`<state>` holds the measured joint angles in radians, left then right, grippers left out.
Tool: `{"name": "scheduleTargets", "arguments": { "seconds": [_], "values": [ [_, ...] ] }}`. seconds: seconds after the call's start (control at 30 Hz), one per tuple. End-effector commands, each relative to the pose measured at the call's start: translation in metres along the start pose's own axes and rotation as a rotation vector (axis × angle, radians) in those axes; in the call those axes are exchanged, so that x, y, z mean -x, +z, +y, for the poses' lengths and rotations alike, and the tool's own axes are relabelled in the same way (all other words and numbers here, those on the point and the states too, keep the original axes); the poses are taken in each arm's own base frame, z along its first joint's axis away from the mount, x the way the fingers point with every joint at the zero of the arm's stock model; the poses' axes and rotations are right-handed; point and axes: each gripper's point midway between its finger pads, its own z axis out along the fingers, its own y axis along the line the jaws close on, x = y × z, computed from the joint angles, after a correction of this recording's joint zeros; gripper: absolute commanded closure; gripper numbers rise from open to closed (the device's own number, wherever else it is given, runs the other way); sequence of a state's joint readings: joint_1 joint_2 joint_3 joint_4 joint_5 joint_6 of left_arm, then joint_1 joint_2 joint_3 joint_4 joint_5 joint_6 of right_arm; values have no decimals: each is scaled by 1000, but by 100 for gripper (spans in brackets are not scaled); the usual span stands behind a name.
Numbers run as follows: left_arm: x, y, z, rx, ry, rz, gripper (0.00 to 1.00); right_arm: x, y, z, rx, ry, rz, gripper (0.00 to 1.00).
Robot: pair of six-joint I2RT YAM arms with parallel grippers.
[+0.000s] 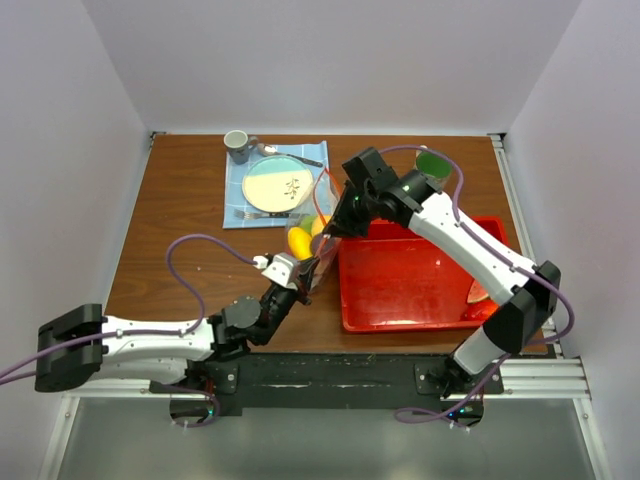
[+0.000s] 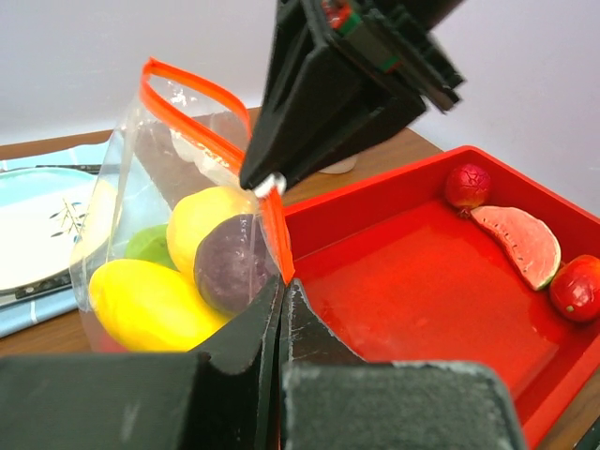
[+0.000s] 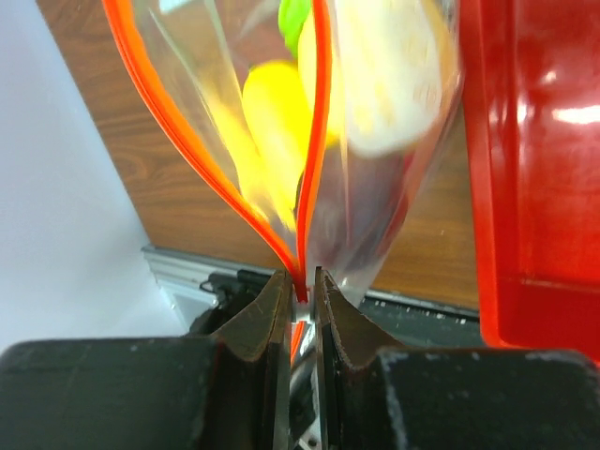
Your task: Place the food in the zip-top bag and seal the zipper
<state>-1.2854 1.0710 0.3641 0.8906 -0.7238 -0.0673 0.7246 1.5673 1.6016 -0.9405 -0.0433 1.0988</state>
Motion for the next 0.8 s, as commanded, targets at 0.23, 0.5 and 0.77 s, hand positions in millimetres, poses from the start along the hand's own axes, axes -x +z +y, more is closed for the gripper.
{"name": "scheduleTargets", "arguments": {
  "seconds": [0.23, 0.5, 0.77],
  "values": [
    [20, -16, 1, -39, -58, -24, 100, 93, 25, 6, -71, -91, -186, 96],
    [22, -26, 13, -12, -65, -6, 100, 146, 48, 9, -127, -110, -269, 96],
    [24, -34, 31, 48, -64, -1, 100, 177, 60, 18, -120, -115, -310, 95]
  ]
}}
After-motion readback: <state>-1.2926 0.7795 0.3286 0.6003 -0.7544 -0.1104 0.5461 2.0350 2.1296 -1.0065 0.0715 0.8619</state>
